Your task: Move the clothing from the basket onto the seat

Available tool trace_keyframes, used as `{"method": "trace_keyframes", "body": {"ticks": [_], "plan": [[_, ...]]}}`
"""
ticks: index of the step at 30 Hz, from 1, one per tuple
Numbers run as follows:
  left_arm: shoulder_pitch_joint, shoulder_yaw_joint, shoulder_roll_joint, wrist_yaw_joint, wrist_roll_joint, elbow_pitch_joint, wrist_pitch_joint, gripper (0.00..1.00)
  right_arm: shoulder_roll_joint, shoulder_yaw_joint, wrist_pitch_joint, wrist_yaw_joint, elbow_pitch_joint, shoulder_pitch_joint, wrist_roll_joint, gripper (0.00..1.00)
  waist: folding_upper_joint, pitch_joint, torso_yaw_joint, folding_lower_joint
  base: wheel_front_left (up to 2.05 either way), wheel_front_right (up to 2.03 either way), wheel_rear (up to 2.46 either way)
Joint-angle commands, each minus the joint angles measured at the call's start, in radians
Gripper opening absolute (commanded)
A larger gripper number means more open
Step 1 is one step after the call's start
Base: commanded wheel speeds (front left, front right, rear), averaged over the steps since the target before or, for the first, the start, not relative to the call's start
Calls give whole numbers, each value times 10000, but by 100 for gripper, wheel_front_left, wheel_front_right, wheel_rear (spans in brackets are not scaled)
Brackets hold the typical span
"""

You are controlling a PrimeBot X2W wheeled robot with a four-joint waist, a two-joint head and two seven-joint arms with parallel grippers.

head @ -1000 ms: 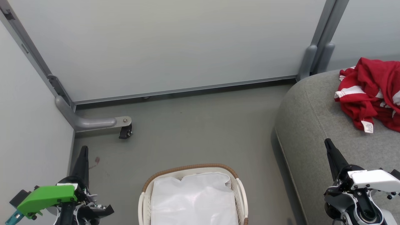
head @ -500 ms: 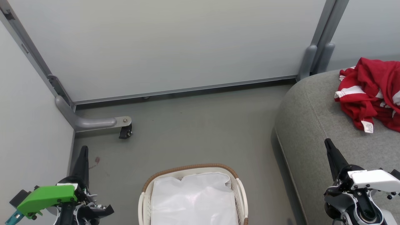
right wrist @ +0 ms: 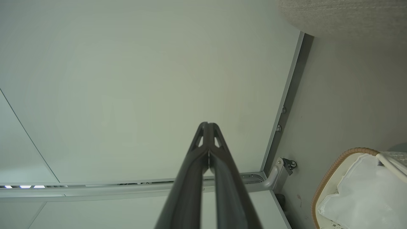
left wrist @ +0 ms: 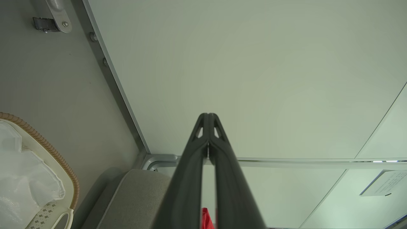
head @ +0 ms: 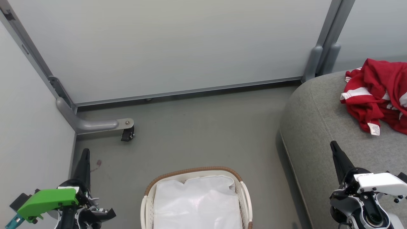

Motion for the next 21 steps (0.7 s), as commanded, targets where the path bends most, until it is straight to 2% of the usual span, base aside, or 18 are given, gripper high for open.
{"method": "trace_keyframes", "body": {"ticks": [1, 21], "plan": [[-105, 18, 51, -65, -31, -17, 38, 0, -63, -20, 33, -3, -36, 103, 35, 0, -1, 0, 0, 0, 0, 0, 0], [-104, 17, 51, -65, -32, -18, 38, 0, -63, -19, 32, -3, -36, 103, 35, 0, -1, 0, 0, 0, 0, 0, 0]]}}
